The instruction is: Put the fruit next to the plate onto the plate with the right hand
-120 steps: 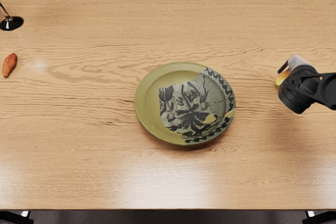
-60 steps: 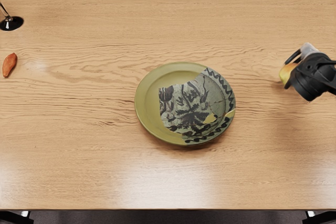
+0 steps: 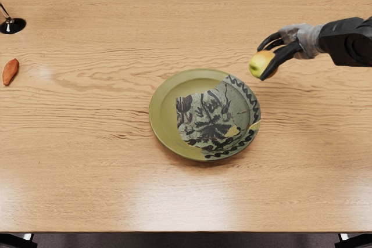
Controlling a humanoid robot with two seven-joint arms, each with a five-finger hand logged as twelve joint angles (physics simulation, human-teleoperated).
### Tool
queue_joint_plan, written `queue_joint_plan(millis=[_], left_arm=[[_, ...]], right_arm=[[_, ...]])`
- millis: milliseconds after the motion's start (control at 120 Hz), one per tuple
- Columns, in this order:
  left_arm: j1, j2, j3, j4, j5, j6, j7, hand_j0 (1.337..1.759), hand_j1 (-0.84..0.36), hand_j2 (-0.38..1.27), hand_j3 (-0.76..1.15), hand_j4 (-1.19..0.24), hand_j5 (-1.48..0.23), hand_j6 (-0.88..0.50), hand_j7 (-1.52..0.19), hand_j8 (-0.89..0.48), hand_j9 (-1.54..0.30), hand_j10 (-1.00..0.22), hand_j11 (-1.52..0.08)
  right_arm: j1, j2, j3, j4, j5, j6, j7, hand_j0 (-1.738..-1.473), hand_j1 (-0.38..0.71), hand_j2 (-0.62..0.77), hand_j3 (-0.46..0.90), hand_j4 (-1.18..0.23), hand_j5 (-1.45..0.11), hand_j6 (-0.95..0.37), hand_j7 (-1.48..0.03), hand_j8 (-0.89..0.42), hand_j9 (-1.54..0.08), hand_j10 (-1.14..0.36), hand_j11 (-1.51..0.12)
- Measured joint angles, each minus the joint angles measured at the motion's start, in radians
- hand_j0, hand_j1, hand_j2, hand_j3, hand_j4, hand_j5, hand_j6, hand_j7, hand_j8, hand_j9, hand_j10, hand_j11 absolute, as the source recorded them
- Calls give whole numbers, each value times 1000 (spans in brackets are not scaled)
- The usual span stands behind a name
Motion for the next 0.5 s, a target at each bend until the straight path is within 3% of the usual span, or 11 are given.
queue_joint_plan(millis=[175,342,500], left_arm=[[0,0,0,0,0,0,0,1658,349,0,0,0,0,0,0,0,0,0,0],[0,0,0,0,0,0,0,1658,349,0,0,0,0,0,0,0,0,0,0],[0,0,0,0,0,0,0,1658,349,0,0,0,0,0,0,0,0,0,0]], right_arm=[[-9,104,13,80,54,28,0,-1658,189,595,1,-768,-1116,-401,-1046,-376,-1115,-549,-1116],[-21,169,25,97,66,33,-1,-1658,276,587,1,-765,-1127,-290,-1046,-316,-1102,-480,-1098],[-28,184,27,98,66,33,0,-1658,298,576,1,-767,-1124,-282,-1047,-322,-1096,-508,-1097]])
